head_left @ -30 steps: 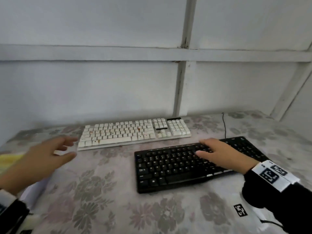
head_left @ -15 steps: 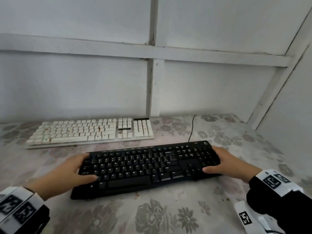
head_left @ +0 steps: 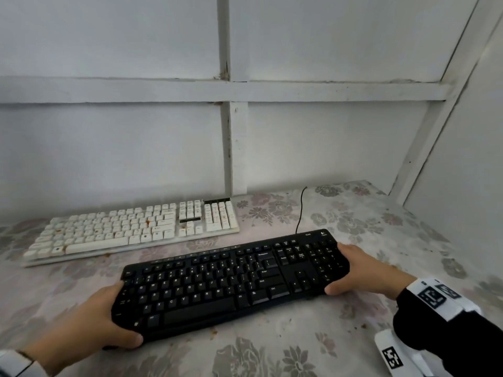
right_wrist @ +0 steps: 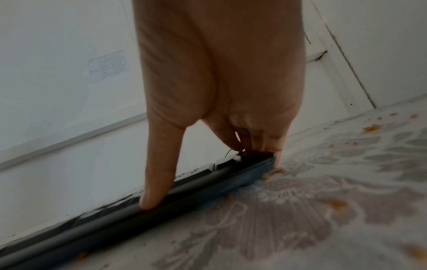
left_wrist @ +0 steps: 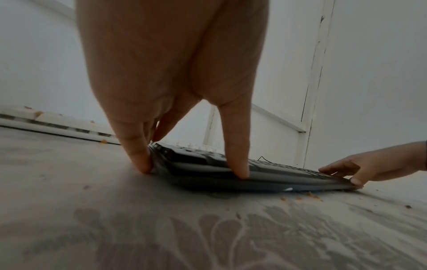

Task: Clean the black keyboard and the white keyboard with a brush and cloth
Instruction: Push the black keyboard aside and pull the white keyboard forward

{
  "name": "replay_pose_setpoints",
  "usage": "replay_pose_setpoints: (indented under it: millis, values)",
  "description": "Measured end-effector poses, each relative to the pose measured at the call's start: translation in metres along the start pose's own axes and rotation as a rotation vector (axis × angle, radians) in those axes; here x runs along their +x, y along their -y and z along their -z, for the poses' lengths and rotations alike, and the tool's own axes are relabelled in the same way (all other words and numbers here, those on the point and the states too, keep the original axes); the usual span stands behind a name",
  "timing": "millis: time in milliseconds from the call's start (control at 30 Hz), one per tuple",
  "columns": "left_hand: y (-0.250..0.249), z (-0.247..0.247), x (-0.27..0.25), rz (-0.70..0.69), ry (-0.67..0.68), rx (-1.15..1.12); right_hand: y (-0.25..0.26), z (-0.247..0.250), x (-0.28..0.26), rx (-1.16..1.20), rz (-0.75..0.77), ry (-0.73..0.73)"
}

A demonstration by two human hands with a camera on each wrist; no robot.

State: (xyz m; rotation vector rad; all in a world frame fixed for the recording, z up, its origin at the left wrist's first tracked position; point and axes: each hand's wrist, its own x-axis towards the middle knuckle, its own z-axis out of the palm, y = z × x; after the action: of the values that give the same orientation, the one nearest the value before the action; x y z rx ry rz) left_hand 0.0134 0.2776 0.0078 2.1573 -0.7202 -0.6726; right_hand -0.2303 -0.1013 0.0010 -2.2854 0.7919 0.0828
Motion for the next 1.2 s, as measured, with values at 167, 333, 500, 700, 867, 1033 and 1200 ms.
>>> replay_pose_setpoints:
  millis: [167,333,500,700,867,1033,1200]
  values:
    - [-0.003,-0.004,0.001,0.004,-0.034,-0.002,-0.005,0.001,0.003,0.015,-0.033,-0.01]
    - [-0.013,-0.018,0.006,0.037,-0.041,-0.014,-0.018,0.017,0.009,0.03,-0.058,-0.022]
    - [-0.042,-0.052,0.023,0.048,0.017,0.06,-0.053,0.054,0.012,0.088,-0.063,0.013]
    - [-0.08,-0.096,0.049,0.044,0.001,0.129,-0.101,0.095,0.018,0.09,-0.083,-0.025]
    - [-0.11,-0.131,0.074,0.039,-0.013,0.165,-0.134,0.13,0.023,0.153,-0.067,-0.017]
    - [-0.134,-0.159,0.099,0.024,-0.022,0.211,-0.159,0.16,0.031,0.174,-0.061,-0.013]
    - [-0.152,-0.169,0.127,-0.007,-0.016,0.222,-0.168,0.178,0.05,0.177,-0.023,-0.031]
